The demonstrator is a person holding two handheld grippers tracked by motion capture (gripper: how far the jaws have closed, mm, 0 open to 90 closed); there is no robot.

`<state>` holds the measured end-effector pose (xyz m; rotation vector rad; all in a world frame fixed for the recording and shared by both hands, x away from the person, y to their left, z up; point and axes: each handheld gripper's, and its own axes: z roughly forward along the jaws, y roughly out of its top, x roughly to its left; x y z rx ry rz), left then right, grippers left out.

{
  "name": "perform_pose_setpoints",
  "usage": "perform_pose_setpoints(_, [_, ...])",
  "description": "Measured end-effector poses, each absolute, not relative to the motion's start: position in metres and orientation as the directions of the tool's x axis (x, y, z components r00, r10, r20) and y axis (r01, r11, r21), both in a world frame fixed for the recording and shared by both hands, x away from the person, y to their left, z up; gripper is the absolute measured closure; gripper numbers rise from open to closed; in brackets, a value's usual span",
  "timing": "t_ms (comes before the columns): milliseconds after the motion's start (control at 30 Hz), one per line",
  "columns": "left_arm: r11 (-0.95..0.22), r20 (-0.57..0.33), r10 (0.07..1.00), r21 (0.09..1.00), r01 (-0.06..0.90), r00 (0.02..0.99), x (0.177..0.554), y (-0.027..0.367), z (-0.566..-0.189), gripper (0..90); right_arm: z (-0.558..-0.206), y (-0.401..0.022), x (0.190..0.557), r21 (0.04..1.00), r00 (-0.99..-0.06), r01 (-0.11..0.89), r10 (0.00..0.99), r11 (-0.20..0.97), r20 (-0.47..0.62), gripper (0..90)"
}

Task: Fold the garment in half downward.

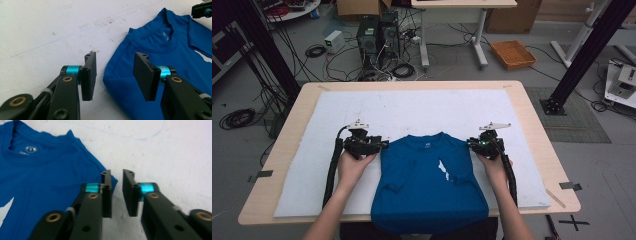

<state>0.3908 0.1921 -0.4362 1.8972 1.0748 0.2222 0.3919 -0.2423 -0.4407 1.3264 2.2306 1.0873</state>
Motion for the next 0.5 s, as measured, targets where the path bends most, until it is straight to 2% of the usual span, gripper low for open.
perform_pose_setpoints(200, [-0.223,-0.259,0.733,0.781,0.583,0.628,0.402,0.179,-0.434,53.3,-0.437,-0.233,0.401,0.763,-0.528,0.586,0.842,0.271,0.107,63.7])
perform_pose_setpoints(267, [-0.252,-0.25,0.723,0.772,0.583,0.644,0.407,0.171,-0.437,53.3,-0.436,-0.223,0.409,0.757,-0.56,0.569,0.826,0.321,0.071,60.6])
perform_pose_setpoints(500, [-0.294,-0.236,0.72,0.748,0.595,0.653,0.417,0.159,-0.442,53.5,-0.436,-0.21,0.421,0.735,-0.566,0.582,0.822,0.348,0.059,60.8])
